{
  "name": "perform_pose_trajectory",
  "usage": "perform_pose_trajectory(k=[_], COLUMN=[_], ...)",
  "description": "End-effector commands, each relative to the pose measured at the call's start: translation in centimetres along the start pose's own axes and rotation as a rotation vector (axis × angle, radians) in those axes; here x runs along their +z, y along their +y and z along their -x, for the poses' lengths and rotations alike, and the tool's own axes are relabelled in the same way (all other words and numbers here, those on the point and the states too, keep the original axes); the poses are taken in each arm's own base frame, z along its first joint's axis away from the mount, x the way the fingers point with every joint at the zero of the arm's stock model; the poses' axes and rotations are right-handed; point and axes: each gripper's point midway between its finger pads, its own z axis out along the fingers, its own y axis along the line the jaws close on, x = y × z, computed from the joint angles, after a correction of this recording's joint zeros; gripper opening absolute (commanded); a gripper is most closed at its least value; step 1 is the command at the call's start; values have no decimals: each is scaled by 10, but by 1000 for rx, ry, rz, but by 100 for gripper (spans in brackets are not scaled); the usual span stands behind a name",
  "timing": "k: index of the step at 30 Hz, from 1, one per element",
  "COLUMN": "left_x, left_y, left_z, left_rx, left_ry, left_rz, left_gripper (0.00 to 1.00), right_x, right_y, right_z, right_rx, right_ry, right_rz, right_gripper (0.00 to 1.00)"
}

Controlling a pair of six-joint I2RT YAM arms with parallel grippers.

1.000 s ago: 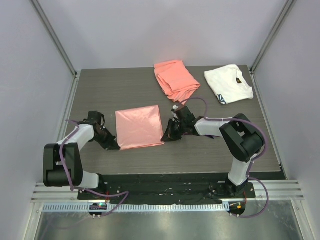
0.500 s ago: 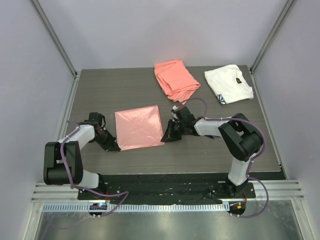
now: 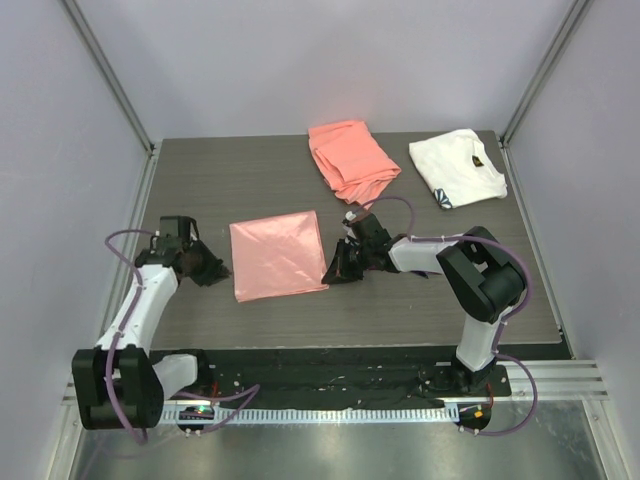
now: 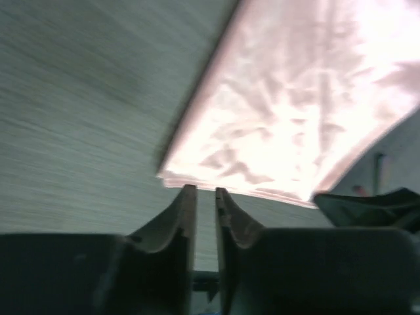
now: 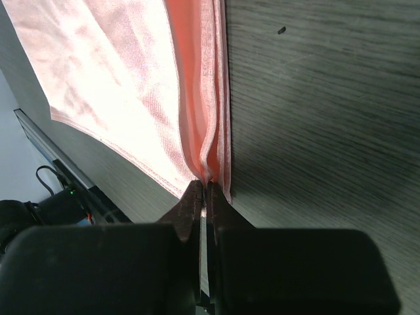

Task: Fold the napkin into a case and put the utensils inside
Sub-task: Smooth out the square-folded napkin at the center of the board.

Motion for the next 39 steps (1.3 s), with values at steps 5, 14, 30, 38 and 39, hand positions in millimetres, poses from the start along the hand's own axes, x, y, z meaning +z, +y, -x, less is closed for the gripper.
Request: perform_pose_trajectory(k=[5,14,30,38,39], left_x=[38,71,84,86,87], left_y=[-50,-3,17,31,30], left_z=[-21,-40,-51,-54,-53], left_rx=[50,45,11,10,12], left_ry=[196,234,263,259,257], left_rz=[-150,2,71,126,121], left_gripper=[0,0,0,0,0], right_x=[5,-35,54,64,65], right_y=[-14,21,83,26,25], right_z=[3,59,133,180,186], right_rx=[-3,-271,-351,-285,-280], right_ry=[-26,-176,-225,-260,-268], right_rz=[-42,-153,247,250,258], right_gripper=[1,54,17,14,15])
